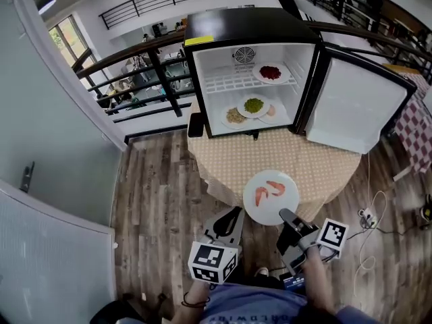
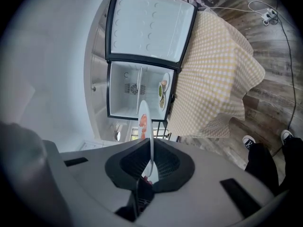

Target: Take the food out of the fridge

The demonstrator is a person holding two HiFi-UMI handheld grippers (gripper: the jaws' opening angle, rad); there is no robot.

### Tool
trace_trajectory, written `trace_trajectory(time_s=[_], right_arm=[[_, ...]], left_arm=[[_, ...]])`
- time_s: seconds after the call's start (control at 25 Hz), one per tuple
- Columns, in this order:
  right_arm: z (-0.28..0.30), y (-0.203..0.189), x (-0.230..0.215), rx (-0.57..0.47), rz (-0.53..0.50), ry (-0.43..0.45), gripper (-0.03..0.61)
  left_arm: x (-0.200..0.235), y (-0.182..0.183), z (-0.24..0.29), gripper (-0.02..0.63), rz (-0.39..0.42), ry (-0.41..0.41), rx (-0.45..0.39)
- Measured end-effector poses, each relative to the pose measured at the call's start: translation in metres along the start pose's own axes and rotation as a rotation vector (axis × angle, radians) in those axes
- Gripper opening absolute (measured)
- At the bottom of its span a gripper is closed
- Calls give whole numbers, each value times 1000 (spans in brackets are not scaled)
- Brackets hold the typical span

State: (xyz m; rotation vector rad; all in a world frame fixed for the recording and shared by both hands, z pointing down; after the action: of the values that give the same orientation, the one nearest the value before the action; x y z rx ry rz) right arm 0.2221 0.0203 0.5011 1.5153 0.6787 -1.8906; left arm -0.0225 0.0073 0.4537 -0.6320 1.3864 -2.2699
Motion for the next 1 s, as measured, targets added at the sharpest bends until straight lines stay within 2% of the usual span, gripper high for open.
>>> trace_trajectory(time_s=[0.2, 0.4, 0.8, 1.0], right_arm=[[-36, -9, -10, 26, -4, 3, 26], [-51, -18, -16, 63, -16, 14, 26], [-55, -38, -18, 152, -17, 54, 26], [-52, -47, -19, 198, -36, 54, 25]], left_arm=[[-40, -17, -17, 20, 2, 20, 6], [-62, -28, -32, 20, 10, 59, 11], [-83, -40, -72, 20, 18, 166, 7], [-90, -49, -84, 20, 9, 190, 6]])
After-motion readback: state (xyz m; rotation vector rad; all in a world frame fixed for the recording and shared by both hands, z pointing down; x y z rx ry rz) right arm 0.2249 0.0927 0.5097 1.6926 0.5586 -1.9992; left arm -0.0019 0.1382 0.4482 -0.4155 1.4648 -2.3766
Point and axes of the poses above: the fingertips, and each gripper's own axes: z forward along the fingers, x to its left, y out of its top, the point moved 10 cm from there along -z, backward along the fingers, and after that the axes turned 7 degrees about x, right-handed, at the moved point
